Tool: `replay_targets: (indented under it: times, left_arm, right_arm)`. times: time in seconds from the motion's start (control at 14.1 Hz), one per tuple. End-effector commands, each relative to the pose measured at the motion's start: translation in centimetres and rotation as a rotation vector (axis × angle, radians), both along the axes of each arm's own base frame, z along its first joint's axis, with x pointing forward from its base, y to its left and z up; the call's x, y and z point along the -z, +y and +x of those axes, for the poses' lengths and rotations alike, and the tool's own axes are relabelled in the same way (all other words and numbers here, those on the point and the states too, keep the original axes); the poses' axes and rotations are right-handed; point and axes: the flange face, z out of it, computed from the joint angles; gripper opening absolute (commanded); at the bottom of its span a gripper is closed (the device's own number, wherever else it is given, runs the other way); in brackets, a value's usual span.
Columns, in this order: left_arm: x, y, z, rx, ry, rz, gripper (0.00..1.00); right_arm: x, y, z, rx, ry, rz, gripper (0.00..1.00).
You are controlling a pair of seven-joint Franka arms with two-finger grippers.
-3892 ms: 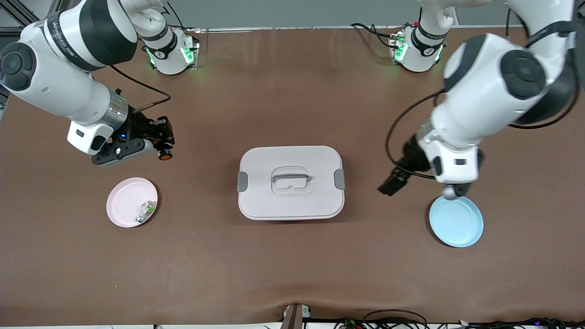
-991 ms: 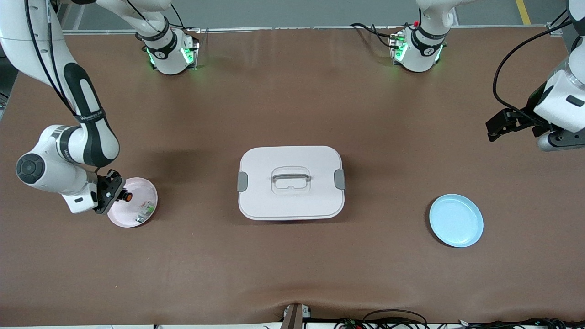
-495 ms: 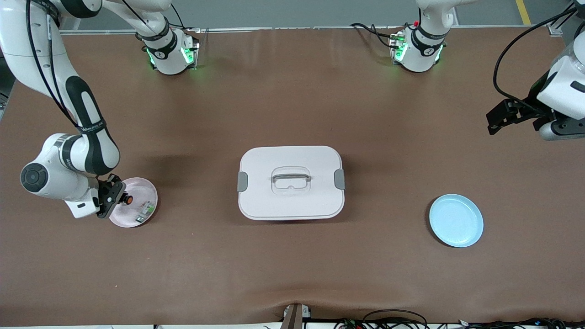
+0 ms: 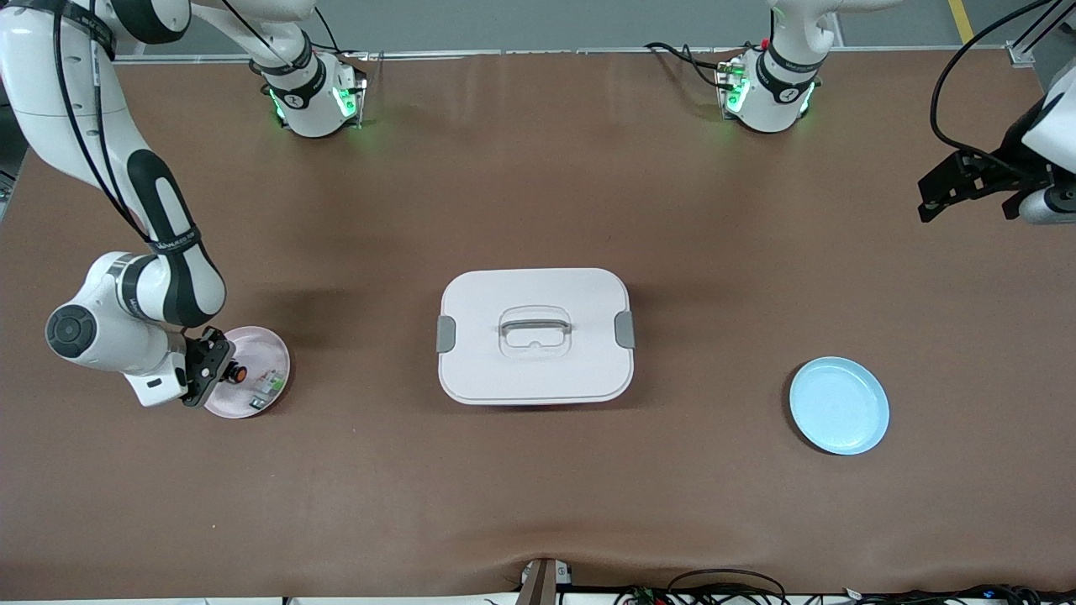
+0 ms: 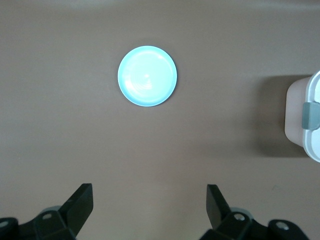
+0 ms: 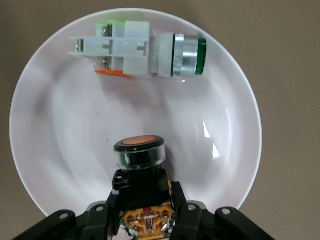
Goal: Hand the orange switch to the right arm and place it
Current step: 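Lower the switch onto the pink plate with the right gripper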
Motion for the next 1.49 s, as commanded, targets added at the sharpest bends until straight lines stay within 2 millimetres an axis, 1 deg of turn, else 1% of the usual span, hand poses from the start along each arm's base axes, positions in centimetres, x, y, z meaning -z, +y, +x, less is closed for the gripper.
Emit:
replay_targets:
  times: [0.0, 0.07, 0.14, 0.21, 0.28, 0.35, 0.71, 0.78, 0.99, 1.2, 1.27, 1.34, 1.42]
  left_arm:
    - [-0.2, -0.2, -1.9, 0.02, 0.005, -0.007, 1.0]
    - [-0.2, -0.4, -2.0, 0.021, 0.005, -0.007, 1.0]
    - [-0.2, -0.7, -2.0, 0.027, 0.005, -0.006, 1.0]
    - [-0.3, -0.7, -2.1, 0.029, 0.004, -0.006, 1.0]
    - [-0.4, -0.7, -2.1, 0.029, 0.002, -0.007, 1.0]
    - [-0.4, -0.7, -1.9, 0.028, 0.002, -0.007, 1.0]
    - [-0.4, -0.3, -1.3, 0.025, -0.001, -0.01, 1.0]
    - [-0.4, -0.3, -1.3, 0.025, -0.001, -0.01, 1.0]
    - [-0.2, -0.6, -1.7, 0.018, 0.034, -0.048, 1.0]
    - [-0.4, -0.4, -2.0, 0.014, 0.05, -0.045, 1.0]
    - [-0.8, -0.5, -2.2, 0.015, 0.056, -0.045, 1.0]
    - [-1.0, -0.4, -2.4, 0.011, 0.071, -0.039, 1.0]
    - [-0.9, -0.4, -2.4, 0.009, 0.079, -0.038, 1.0]
  right_arm:
    - [-0.2, -0.1, 0.5, -0.013, -0.006, 0.005, 0.23]
    - [-0.2, 0.0, 0.5, -0.01, -0.007, 0.009, 0.32]
    - [-0.2, 0.1, 0.6, -0.009, -0.007, 0.011, 0.48]
    - [-0.2, 0.1, 0.6, -0.008, -0.008, 0.011, 0.66]
    - [-0.2, 0.2, 0.6, 0.0, -0.006, 0.011, 0.97]
    - [-0.3, 0.2, 0.6, 0.004, -0.008, 0.011, 1.0]
    - [-0.8, 0.1, 0.6, 0.028, -0.006, 0.014, 1.0]
    - [-0.9, 0.3, 0.4, 0.08, 0.007, 0.012, 1.0]
    - [-2.2, 0.9, -1.1, 0.342, 0.094, -0.005, 1.0]
    - [-4.4, 1.3, -1.5, 0.536, 0.1, -0.028, 1.0]
    - [-4.9, 1.7, -1.9, 0.59, 0.099, -0.035, 1.0]
    - [-6.0, 2.0, -2.0, 0.655, 0.088, -0.041, 1.0]
    - [-6.6, 2.0, -2.3, 0.731, 0.092, -0.051, 1.0]
